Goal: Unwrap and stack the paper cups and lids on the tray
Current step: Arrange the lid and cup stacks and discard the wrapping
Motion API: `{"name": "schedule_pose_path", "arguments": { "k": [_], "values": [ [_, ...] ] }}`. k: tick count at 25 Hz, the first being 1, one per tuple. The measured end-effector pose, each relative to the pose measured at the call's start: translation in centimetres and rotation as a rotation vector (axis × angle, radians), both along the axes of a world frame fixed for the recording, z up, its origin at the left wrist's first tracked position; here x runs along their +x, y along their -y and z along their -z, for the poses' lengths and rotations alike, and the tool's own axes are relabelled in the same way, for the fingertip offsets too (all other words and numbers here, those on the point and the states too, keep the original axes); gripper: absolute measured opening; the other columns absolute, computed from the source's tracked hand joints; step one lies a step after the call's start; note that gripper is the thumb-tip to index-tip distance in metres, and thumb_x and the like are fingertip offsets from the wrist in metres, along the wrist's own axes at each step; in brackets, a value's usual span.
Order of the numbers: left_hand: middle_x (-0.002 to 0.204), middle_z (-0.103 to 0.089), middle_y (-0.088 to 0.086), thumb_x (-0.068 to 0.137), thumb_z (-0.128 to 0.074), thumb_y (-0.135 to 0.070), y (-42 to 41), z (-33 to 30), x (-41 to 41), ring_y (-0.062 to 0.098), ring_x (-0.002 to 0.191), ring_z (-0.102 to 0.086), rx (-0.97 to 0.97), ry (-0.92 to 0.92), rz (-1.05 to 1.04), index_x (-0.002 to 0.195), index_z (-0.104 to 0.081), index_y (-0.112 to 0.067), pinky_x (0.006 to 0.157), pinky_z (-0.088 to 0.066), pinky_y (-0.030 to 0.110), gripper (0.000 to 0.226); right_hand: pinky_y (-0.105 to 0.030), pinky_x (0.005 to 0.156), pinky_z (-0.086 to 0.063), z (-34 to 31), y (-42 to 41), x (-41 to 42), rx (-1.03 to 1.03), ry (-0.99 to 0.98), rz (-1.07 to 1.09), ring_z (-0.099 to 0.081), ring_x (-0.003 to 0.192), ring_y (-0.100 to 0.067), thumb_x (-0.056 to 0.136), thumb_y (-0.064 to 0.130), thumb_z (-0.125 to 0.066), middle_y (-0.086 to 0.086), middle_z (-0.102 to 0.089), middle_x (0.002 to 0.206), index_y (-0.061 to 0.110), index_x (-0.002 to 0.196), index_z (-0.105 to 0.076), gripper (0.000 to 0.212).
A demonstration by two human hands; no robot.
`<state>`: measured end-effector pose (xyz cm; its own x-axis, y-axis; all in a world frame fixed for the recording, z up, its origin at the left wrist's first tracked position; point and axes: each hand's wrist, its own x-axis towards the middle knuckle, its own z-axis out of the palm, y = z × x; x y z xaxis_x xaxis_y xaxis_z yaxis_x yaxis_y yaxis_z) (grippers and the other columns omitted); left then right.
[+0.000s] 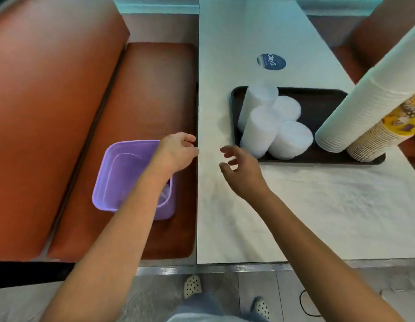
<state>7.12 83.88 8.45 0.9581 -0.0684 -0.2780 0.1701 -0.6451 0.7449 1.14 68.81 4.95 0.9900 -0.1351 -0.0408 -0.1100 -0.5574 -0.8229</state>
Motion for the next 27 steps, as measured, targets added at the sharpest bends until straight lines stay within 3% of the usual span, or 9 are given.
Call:
{"name": "schedule_pose_path", "arguments": {
  "k": [3,7,10,13,17,19,23,25,27],
  "values": [
    [0.104,-0.064,-0.001,0.086,-0.060,-0.017,5.9,0.0,-4.0,0.014,0.079,-0.058,-0.070,-0.014,0.107,0.118,-0.061,-0.017,0.062,-0.044,0.020,0.032,-0.010,0.075,-0.034,0.1,5.8,-2.9,-0.052,0.060,0.030,-0.050,0.088,-0.011,0.088,0.009,-0.059,-0.002,-0.056,0.111,0.010,0.119,-0.061,0.031],
    [0.125,-0.057,0.001,0.086,-0.063,-0.024,10.9,2.8,-8.4,0.018,0.105,-0.057,0.086,0.008,0.104,0.123,-0.059,-0.021,0.079,-0.041,0.020,0.038,-0.017,0.079,-0.036,1.6,14.2,-7.2,-0.179,0.061,0.120,-0.052,0.084,-0.016,0.086,0.007,-0.061,-0.010,-0.058,0.115,0.009,0.113,-0.064,0.027],
    [0.141,-0.036,0.009,0.086,-0.061,-0.031,12.6,5.6,-11.1,0.030,0.123,-0.043,0.310,-0.004,-0.025,0.135,-0.046,-0.024,0.099,-0.038,0.035,0.051,-0.032,0.092,-0.042,3.5,20.0,-10.2,-0.304,-0.025,0.153,-0.054,0.107,-0.026,0.089,0.011,-0.057,-0.010,-0.052,0.128,0.010,0.118,-0.061,0.030],
    [0.146,-0.025,0.015,0.087,-0.060,-0.035,13.2,7.5,-13.3,0.037,0.129,-0.032,0.453,-0.024,-0.183,0.144,-0.028,-0.023,0.104,-0.030,0.045,0.065,-0.045,0.106,-0.033,5.6,24.2,-12.5,-0.536,-0.136,0.127,-0.036,0.132,-0.027,0.093,0.024,-0.052,-0.007,-0.039,0.145,0.017,0.132,-0.052,0.039],
    [0.140,-0.035,0.020,0.085,-0.062,-0.040,13.6,8.5,-14.9,0.038,0.128,-0.034,0.525,-0.055,-0.325,0.145,-0.021,-0.020,0.103,-0.030,0.049,0.076,-0.058,0.112,-0.010,7.9,27.0,-14.6,-0.684,-0.267,-0.019,-0.006,0.145,-0.027,0.096,0.041,-0.040,0.000,-0.014,0.158,0.030,0.145,-0.029,0.051],
    [0.139,-0.038,0.019,0.083,-0.066,-0.039,13.8,8.5,-15.4,0.038,0.126,-0.039,0.493,-0.048,-0.398,0.145,-0.022,-0.018,0.103,-0.030,0.050,0.078,-0.059,0.112,-0.007,8.7,27.5,-15.3,-0.692,-0.252,-0.054,-0.004,0.145,-0.028,0.097,0.043,-0.036,0.000,-0.012,0.158,0.030,0.145,-0.026,0.051],
    [0.135,-0.037,0.019,0.084,-0.069,-0.015,14.0,8.6,-16.3,0.038,0.110,-0.053,0.303,0.090,-0.458,0.142,-0.030,-0.013,0.095,-0.042,0.045,0.069,-0.056,0.113,0.002,9.4,27.6,-15.9,-0.681,-0.236,-0.057,0.004,0.146,-0.026,0.099,0.045,-0.029,0.002,-0.005,0.160,0.032,0.150,-0.017,0.053],
    [0.133,-0.046,0.019,0.086,-0.066,-0.010,14.1,8.4,-16.5,0.037,0.114,-0.052,0.252,0.118,-0.487,0.140,-0.036,-0.011,0.096,-0.042,0.044,0.061,-0.056,0.113,0.003,9.4,27.6,-15.9,-0.680,-0.220,-0.055,0.004,0.147,-0.026,0.099,0.045,-0.028,0.002,-0.004,0.160,0.032,0.150,-0.017,0.053],
    [0.126,-0.057,0.015,0.090,-0.061,-0.011,14.3,8.0,-16.8,0.034,0.115,-0.053,0.318,0.178,-0.511,0.133,-0.048,-0.011,0.099,-0.037,0.044,0.045,-0.057,0.113,0.003,9.6,27.6,-16.1,-0.682,-0.198,-0.049,0.003,0.146,-0.027,0.099,0.045,-0.028,0.002,-0.006,0.160,0.032,0.150,-0.018,0.053]
  ]
}}
